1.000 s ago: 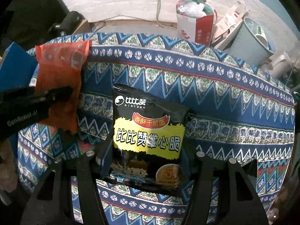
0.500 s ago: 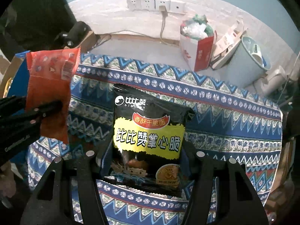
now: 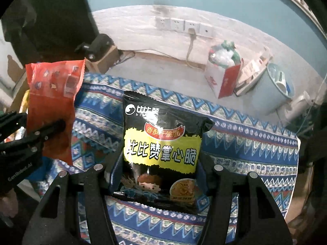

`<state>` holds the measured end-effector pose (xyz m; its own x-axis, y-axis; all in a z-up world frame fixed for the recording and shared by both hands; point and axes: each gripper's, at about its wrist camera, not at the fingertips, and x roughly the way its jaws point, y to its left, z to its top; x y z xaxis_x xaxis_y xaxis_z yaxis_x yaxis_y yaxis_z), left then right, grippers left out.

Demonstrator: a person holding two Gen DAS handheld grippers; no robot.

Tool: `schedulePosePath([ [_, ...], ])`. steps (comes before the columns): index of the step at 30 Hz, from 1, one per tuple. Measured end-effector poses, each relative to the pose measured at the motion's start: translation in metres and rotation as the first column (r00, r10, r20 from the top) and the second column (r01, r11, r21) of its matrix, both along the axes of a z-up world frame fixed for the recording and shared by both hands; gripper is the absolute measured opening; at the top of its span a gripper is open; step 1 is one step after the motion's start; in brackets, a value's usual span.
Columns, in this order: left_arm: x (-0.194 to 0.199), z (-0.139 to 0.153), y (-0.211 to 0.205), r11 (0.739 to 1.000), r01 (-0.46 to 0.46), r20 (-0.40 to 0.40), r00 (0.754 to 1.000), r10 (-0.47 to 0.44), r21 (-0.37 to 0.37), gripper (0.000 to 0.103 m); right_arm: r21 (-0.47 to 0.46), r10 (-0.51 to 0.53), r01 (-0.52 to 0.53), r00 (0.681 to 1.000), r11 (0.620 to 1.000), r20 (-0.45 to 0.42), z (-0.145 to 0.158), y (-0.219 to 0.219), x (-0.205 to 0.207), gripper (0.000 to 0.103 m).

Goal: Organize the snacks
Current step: 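Carry the red-orange bag and black bag over the cardboard box with both tools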

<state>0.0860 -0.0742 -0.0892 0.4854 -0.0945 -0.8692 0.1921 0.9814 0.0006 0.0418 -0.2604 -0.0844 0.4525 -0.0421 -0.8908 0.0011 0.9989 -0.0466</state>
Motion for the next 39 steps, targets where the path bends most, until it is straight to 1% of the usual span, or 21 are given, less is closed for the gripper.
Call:
schedulePosePath([
  [8, -0.017, 0.018, 0.034, 1.000, -0.031, 0.035, 0.999, 0.031, -0.005, 0.037, -0.011, 0.074, -0.073, 0.997, 0.997, 0.033, 0.020, 0.043, 0.005, 0.059],
  [15, -0.028, 0.033, 0.069, 0.997, -0.076, 0.060, 0.995, 0.078, -0.028, 0.037, -0.016, 0.147, -0.147, 0.987, 0.989, 0.059, 0.035, 0.087, 0.013, 0.059],
  [23, -0.036, 0.045, 0.109, 0.990, -0.136, 0.085, 0.987, 0.139, -0.041, 0.037, -0.014, 0.229, -0.228, 0.971, 0.974, 0.066, 0.040, 0.137, 0.026, 0.059],
  [27, -0.037, 0.044, 0.130, 0.984, -0.174, 0.095, 0.980, 0.177, -0.040, 0.037, -0.001, 0.252, -0.252, 0.966, 0.968, 0.064, 0.038, 0.153, 0.036, 0.059],
  [31, -0.039, 0.038, 0.156, 0.975, -0.220, 0.083, 0.971, 0.223, -0.044, 0.037, 0.006, 0.273, -0.274, 0.960, 0.962, 0.057, 0.033, 0.171, 0.045, 0.059],
  [39, -0.041, 0.028, 0.204, 0.949, -0.311, 0.060, 0.948, 0.314, -0.054, 0.037, 0.035, 0.314, -0.315, 0.949, 0.948, 0.040, 0.023, 0.207, 0.063, 0.059],
])
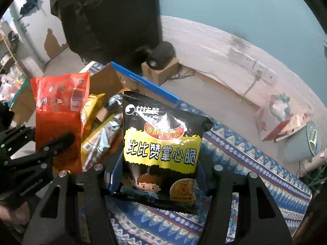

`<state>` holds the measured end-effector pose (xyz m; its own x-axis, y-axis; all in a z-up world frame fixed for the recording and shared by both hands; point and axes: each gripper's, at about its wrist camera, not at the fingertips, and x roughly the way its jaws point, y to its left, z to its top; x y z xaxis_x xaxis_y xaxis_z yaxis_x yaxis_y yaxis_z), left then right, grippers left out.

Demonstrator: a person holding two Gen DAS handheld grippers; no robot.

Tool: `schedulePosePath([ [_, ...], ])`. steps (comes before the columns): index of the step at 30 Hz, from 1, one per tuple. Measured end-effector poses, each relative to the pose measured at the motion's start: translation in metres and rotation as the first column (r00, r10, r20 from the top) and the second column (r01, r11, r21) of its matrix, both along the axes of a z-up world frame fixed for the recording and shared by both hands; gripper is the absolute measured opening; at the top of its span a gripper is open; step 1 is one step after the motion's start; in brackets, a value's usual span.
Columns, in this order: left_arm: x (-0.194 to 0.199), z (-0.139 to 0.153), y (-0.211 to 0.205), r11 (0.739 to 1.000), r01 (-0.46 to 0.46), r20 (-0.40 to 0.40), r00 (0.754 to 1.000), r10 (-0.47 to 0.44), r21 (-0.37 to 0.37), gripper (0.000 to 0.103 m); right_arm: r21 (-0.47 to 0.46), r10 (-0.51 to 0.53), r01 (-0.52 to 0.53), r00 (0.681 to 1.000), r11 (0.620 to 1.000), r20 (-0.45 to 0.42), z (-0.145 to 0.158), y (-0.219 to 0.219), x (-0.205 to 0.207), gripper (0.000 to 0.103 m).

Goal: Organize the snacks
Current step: 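Carry the red-orange bag and black bag over the cardboard box with both tools, then lower both bags into the box and open both tools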

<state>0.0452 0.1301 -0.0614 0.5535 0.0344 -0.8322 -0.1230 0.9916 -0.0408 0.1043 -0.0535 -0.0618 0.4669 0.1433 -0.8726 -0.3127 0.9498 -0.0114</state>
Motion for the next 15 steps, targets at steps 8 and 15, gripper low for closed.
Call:
schedulePosePath([
  [8, 0.006, -0.021, 0.039, 0.996, -0.082, -0.040, 0.996, 0.081, -0.018, 0.037, 0.011, 0.043, -0.043, 0.999, 0.999, -0.012, -0.008, 0.029, 0.014, 0.059],
  [15, 0.013, -0.038, 0.056, 0.990, -0.136, -0.095, 0.987, 0.133, -0.024, 0.044, 0.024, 0.057, -0.056, 0.998, 0.998, -0.040, -0.020, 0.043, 0.022, 0.059],
])
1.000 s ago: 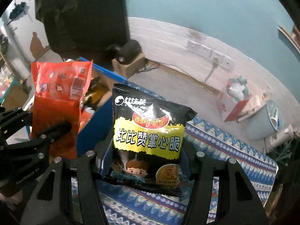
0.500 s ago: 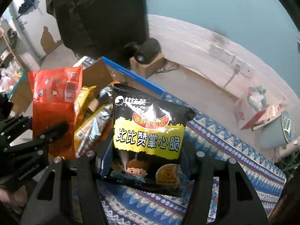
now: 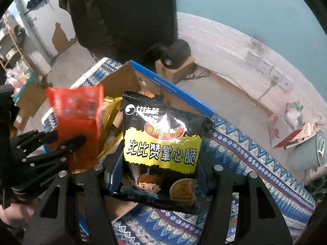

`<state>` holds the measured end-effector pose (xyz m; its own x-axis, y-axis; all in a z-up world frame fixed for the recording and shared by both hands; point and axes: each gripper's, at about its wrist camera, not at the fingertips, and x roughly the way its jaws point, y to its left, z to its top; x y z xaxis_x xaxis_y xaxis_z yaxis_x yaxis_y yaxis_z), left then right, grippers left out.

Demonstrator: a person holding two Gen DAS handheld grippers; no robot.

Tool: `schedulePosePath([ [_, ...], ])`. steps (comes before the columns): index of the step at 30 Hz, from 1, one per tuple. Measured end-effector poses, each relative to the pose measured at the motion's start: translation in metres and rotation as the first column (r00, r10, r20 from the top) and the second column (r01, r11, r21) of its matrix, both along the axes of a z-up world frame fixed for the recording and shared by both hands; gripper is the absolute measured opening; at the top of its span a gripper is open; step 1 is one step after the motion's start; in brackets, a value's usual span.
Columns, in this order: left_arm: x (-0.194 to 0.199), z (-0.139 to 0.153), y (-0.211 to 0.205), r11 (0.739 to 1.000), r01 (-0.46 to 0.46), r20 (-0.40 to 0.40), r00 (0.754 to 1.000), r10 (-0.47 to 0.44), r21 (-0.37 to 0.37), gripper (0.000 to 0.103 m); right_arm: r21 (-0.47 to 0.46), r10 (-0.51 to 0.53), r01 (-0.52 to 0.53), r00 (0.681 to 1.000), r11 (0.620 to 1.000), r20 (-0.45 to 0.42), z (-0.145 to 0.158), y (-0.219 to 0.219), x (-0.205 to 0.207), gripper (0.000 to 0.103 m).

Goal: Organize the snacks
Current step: 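Lower both bags into the box and open both tools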

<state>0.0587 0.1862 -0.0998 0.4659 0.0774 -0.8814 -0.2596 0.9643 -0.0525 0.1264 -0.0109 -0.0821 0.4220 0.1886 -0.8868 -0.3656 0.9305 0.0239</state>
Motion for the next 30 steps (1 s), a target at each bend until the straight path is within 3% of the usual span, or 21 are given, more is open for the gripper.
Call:
schedulePosePath([
  [2, 0.000, 0.001, 0.002, 1.000, -0.018, -0.006, 1.000, 0.018, 0.019, 0.064, 0.013, 0.002, -0.002, 1.000, 1.000, -0.009, -0.002, 0.002, 0.002, 0.059],
  [8, -0.008, 0.012, 0.009, 0.998, -0.033, 0.021, 0.999, 0.032, 0.045, 0.075, 0.024, 0.015, -0.015, 1.000, 1.000, -0.014, -0.005, 0.012, 0.007, 0.059],
  [19, -0.029, 0.030, 0.024, 0.997, -0.059, 0.040, 0.998, 0.057, 0.056, 0.081, 0.047, 0.026, -0.026, 1.000, 0.999, -0.009, -0.007, 0.029, 0.015, 0.060],
  [25, -0.037, 0.039, 0.026, 0.997, -0.060, 0.050, 0.997, 0.057, 0.056, 0.082, 0.065, 0.022, -0.022, 1.000, 0.998, 0.005, -0.007, 0.033, 0.014, 0.074],
  [30, -0.044, 0.046, 0.023, 0.997, -0.055, 0.057, 0.997, 0.052, 0.057, 0.087, 0.067, 0.006, -0.008, 1.000, 0.998, 0.024, 0.004, 0.031, 0.007, 0.076],
])
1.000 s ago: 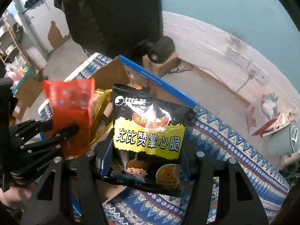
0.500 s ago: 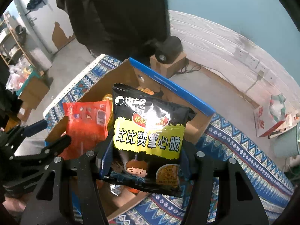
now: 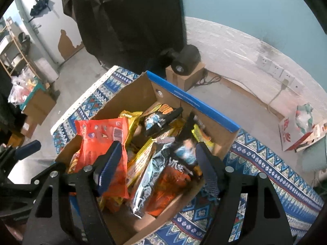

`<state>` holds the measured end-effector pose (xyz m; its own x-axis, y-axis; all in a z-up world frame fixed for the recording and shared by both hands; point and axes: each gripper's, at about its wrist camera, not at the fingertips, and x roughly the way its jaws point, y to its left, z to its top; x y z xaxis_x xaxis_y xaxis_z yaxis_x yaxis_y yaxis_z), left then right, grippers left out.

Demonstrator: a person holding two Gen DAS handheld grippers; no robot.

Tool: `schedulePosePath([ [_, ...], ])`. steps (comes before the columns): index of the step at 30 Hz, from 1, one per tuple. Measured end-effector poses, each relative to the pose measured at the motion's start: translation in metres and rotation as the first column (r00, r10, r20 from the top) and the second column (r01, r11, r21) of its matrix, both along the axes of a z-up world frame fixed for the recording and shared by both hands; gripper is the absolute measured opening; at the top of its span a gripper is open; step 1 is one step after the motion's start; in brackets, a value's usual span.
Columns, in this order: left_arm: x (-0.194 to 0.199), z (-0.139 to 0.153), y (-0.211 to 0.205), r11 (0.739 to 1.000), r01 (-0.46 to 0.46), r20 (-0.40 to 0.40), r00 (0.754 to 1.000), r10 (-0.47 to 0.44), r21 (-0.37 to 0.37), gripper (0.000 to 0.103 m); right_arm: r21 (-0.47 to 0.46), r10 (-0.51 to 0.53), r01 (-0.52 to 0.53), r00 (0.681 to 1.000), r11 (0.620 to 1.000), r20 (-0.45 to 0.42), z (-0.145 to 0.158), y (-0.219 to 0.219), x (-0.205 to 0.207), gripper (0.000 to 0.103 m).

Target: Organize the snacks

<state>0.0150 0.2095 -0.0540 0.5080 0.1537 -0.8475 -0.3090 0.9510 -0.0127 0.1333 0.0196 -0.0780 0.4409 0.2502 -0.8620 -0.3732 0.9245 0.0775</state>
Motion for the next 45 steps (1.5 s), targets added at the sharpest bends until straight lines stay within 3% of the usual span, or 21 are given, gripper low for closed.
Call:
schedulePosePath([
  [4, -0.007, 0.010, -0.004, 1.000, 0.010, 0.016, 1.000, -0.010, 0.017, 0.088, -0.021, -0.002, 0.002, 0.999, 1.000, 0.034, 0.014, 0.001, -0.011, 0.081],
  [19, -0.030, 0.054, -0.027, 0.993, 0.048, 0.118, 0.991, -0.061, 0.112, 0.101, -0.029, -0.040, 0.046, 0.983, 0.999, 0.177, 0.074, -0.010, -0.053, 0.083],
  [31, -0.033, 0.063, -0.037, 0.992, 0.063, 0.129, 0.989, -0.077, 0.108, 0.101, -0.031, -0.054, 0.063, 0.974, 0.998, 0.222, 0.084, -0.022, -0.074, 0.083],
  [45, -0.034, 0.063, -0.040, 0.994, 0.062, 0.105, 0.992, -0.071, 0.090, 0.101, -0.029, -0.054, 0.061, 0.979, 0.998, 0.196, 0.072, -0.030, -0.081, 0.083],
])
